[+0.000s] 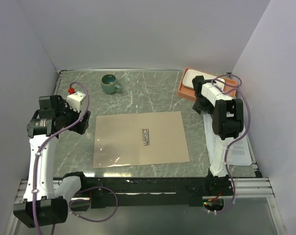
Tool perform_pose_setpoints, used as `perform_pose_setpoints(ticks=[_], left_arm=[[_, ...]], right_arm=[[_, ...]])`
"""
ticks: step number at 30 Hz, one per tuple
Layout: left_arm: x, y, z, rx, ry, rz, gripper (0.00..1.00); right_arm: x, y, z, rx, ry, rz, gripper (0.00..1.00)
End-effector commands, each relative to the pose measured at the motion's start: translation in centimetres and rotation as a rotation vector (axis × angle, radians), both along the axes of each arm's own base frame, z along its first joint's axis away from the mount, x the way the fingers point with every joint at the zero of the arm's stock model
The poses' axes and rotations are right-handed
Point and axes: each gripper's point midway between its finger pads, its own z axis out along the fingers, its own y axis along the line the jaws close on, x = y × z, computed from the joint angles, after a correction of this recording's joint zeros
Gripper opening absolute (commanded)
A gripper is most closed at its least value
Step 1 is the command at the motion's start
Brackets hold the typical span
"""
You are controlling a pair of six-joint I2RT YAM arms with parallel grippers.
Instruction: Put the files into the folder
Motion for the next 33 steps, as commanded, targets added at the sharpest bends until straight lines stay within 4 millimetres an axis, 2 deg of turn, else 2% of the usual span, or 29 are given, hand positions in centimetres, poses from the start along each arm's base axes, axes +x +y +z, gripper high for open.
perform_pose_setpoints(ticks=[1, 13, 18, 22, 26, 27, 29, 33], left_arm=[[0.9, -0.4, 2.1, -0.021, -0.065, -0.011, 0.96], [1.4, -0.2, 1.9, -0.016, -0.063, -0.003, 0.96], [1.5, -0.1, 1.8, -0.013, -0.068, 0.001, 0.96], [1.4, -0.1, 1.3, -0.011, -0.059, 0.001, 0.96], [1.3, 0.1, 1.1, -0.003, -0.062, 0.008, 0.96], [1.3, 0.1, 1.0, 0.0, -0.06, 0.009, 0.96], [1.3, 0.2, 0.9, 0.003, -0.063, 0.012, 0.96], [1.3, 0.3, 0.4, 0.006, -0.059, 0.016, 0.96]], right_arm=[[0.5, -0.1, -0.9, 0.006, 0.008, -0.006, 0.87], [-1.0, -1.4, -0.7, 0.001, 0.034, -0.047, 0.76], [-1.3, -2.3, -0.2, 0.004, 0.012, -0.066, 0.69], [-1.2, -2.3, -0.1, 0.012, 0.005, -0.068, 0.62], [-1.2, -2.2, -0.3, 0.018, 0.002, -0.063, 0.48], [-1.1, -2.2, -0.3, 0.019, -0.001, -0.062, 0.4], [-1.1, -2.2, -0.4, 0.019, -0.001, -0.063, 0.31], [-1.2, -2.4, -0.1, 0.006, -0.002, -0.069, 0.18]])
